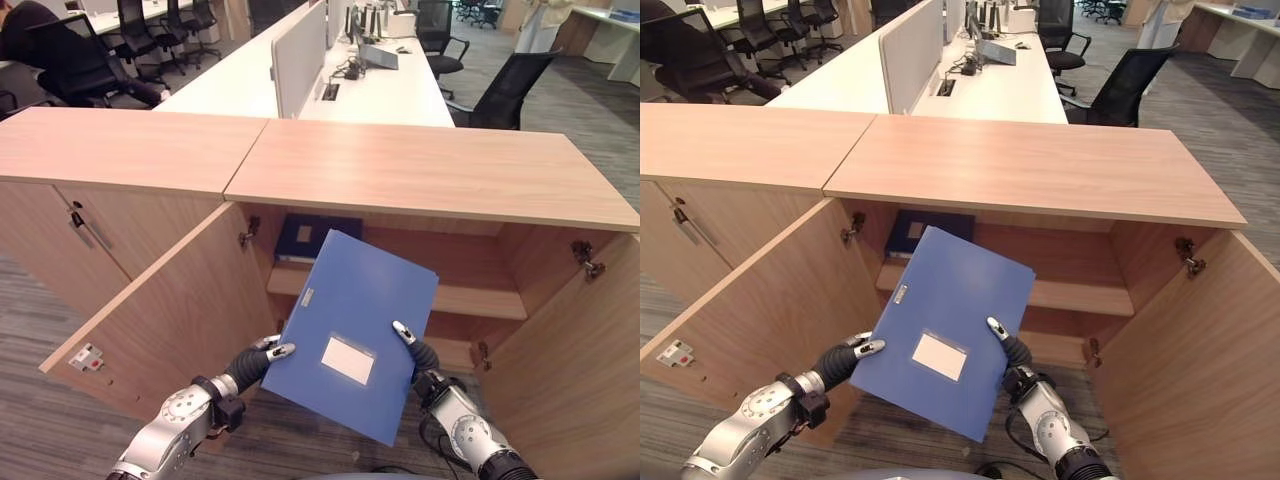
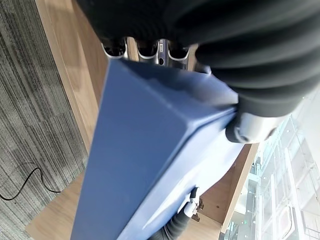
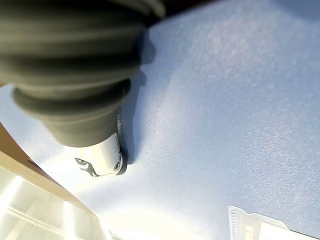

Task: Put the empty folder in the office cabinet

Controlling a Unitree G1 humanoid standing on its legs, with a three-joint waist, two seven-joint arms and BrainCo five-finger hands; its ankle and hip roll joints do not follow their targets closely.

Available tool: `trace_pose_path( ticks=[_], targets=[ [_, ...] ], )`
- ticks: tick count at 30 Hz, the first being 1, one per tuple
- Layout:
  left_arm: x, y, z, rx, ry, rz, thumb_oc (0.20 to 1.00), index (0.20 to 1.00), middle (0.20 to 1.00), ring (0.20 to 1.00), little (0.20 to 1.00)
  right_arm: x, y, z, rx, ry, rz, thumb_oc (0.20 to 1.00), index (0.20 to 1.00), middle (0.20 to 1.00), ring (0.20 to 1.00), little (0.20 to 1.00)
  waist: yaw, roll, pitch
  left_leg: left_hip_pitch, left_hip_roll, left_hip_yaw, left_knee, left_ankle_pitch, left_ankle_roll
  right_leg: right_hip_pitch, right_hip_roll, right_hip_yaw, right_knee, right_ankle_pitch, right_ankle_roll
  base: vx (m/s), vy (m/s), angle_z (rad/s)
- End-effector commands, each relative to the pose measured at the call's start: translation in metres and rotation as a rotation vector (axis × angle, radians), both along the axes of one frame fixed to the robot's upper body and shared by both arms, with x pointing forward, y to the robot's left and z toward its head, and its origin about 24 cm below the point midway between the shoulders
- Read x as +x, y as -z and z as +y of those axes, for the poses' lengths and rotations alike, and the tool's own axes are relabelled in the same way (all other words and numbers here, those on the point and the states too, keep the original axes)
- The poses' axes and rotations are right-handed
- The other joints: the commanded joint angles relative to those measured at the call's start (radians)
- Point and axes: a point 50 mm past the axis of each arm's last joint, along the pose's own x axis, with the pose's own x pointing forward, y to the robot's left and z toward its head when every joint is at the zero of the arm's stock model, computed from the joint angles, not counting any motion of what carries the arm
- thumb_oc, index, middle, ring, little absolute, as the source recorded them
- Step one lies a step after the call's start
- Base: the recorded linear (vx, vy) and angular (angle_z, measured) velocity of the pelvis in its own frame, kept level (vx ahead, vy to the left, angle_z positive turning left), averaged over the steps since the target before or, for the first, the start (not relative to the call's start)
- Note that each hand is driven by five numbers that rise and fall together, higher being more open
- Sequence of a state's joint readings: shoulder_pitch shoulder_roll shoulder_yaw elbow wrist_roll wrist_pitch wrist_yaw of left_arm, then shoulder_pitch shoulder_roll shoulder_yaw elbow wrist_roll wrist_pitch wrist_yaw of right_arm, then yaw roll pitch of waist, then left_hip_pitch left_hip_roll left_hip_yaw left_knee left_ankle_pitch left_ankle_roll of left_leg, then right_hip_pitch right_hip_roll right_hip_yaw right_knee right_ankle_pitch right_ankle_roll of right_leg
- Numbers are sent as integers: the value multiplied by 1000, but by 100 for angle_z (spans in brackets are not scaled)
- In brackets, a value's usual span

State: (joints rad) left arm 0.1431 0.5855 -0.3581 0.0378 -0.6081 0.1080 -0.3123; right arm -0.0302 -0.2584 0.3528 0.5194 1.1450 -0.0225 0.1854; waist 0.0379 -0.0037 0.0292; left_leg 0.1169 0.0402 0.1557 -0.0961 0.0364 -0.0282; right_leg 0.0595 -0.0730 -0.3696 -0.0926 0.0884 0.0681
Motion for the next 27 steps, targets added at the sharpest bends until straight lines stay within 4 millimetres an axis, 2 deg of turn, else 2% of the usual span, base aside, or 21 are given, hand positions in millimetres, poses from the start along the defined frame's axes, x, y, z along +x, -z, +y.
trace_pose_path(
  ticks=[1, 5, 7, 8, 10, 11, 12, 13, 14, 17, 18, 19, 21, 24, 26, 27],
  targets=[
    [13, -14, -46, -144, 93, -83, 1000, 1000, 1000, 1000, 1000, 14, -37, 95, 325, -173, -148, 200, 200, 200, 200, 200, -12, -32, -17, 43, -38, -1, 9, -124, 3, 8, 16, 37, 5, -60, 46, 0, 0, 0],
    [9, -3, -43, -140, 40, -28, 1000, 1000, 1000, 1000, 1000, 8, -26, 92, 329, -127, -76, 200, 200, 200, 200, 200, -13, -30, -16, 43, -37, 0, 9, -123, 2, 6, 17, 35, 5, -60, 46, 0, 0, 0],
    [0, 19, -40, -138, -40, 81, 1000, 1000, 1000, 1000, 1000, 2, -13, 82, 343, -26, 6, 200, 200, 200, 200, 200, -21, -25, -12, 45, -35, 0, 9, -125, 3, 8, 21, 36, 5, -61, 45, 0, 0, 0],
    [1, 19, -40, -138, -40, 80, 1000, 1000, 1000, 1000, 1000, 2, -13, 82, 344, -26, 5, 200, 200, 200, 200, 200, -22, -27, -16, 40, -37, -1, 9, -122, 3, 3, 19, 35, 5, -59, 45, 0, 0, 0],
    [-4, 31, -33, -101, -97, 126, 1000, 1000, 1000, 1000, 1000, -3, -1, 68, 320, 64, 65, 200, 200, 200, 200, 200, -27, -24, -12, 42, -35, 0, 9, -124, 2, 6, 22, 37, 5, -60, 46, 0, 0, 0],
    [-10, 44, -22, -37, -185, 176, 1000, 1000, 1000, 1000, 1000, -8, 13, 47, 272, 178, 141, 200, 200, 200, 200, 200, -30, -23, -13, 39, -34, -2, 9, -122, 2, 5, 23, 34, 5, -60, 46, 0, 0, 0],
    [-10, 44, -22, -37, -185, 175, 1000, 1000, 1000, 1000, 1000, -7, 13, 47, 272, 178, 140, 200, 200, 200, 200, 200, -31, -25, -15, 35, -36, -3, 9, -119, 2, 1, 22, 33, 5, -59, 46, 3, -33, 2],
    [-25, 66, -13, 50, -269, 266, 1000, 1000, 1000, 1000, 1000, -12, 26, 29, 208, 277, 228, 200, 200, 200, 200, 200, -34, -23, -15, 35, -32, -3, 9, -120, 1, 2, 27, 32, 5, -62, 45, 0, 0, 0],
    [-25, 66, -13, 50, -269, 265, 1000, 1000, 1000, 1000, 1000, -11, 26, 29, 208, 277, 228, 200, 200, 200, 200, 200, -34, -24, -17, 31, -33, -4, 9, -117, 1, -1, 25, 31, 5, -61, 45, 14, -45, 2],
    [-68, 117, -1, 139, -437, 554, 1000, 1000, 1000, 1000, 1000, -14, 41, 5, 178, 419, 338, 200, 200, 200, 200, 200, -39, -27, -21, 31, -21, -4, 9, -114, -7, -4, 37, 30, 5, -67, 40, 32, -71, 6],
    [-67, 117, -1, 139, -437, 553, 1000, 1000, 1000, 1000, 1000, -14, 41, 4, 177, 419, 337, 200, 200, 200, 200, 200, -39, -26, -19, 31, -21, -4, 9, -115, -7, -3, 37, 30, 5, -67, 40, 41, -91, 4],
    [-96, 140, 7, 186, -559, 723, 1000, 1000, 1000, 1000, 1000, -14, 45, -6, 167, 475, 365, 200, 200, 200, 200, 200, -41, -29, -24, 33, -9, -6, 9, -113, -14, -5, 45, 32, 5, -71, 37, 51, -110, -1],
    [-116, 152, 12, 200, -678, 853, 1000, 1000, 1000, 1000, 1000, -8, 43, -14, 156, 513, 359, 200, 200, 200, 200, 200, -41, -35, -25, 37, 9, -1, 9, -102, -23, -6, 55, 36, 5, -77, 31, 44, -140, 3],
    [-121, 156, 17, 208, -771, 912, 1000, 1000, 1000, 1000, 1000, 11, 30, -27, 125, 549, 285, 200, 200, 200, 200, 200, -33, -54, 17, -73, 35, 12, 225, -144, -36, 1, 46, 26, 5, -86, 11, -73, -128, 10],
    [-123, 158, 20, 212, -808, 943, 1000, 1000, 1000, 1000, 1000, 18, 24, -34, 98, 556, 259, 200, 200, 200, 200, 200, -19, -46, 38, -144, 45, 4, 358, -165, -47, 19, 45, 15, 6, -106, 4, -23, -52, 17],
    [-123, 158, 21, 211, -831, 947, 1000, 1000, 1000, 1000, 1000, 23, 21, -36, 86, 553, 242, 200, 200, 200, 200, 200, -14, -46, 50, -188, 55, 16, 413, -144, -50, 22, 40, 1, 7, -109, 0, 20, -6, 30]
  ],
)
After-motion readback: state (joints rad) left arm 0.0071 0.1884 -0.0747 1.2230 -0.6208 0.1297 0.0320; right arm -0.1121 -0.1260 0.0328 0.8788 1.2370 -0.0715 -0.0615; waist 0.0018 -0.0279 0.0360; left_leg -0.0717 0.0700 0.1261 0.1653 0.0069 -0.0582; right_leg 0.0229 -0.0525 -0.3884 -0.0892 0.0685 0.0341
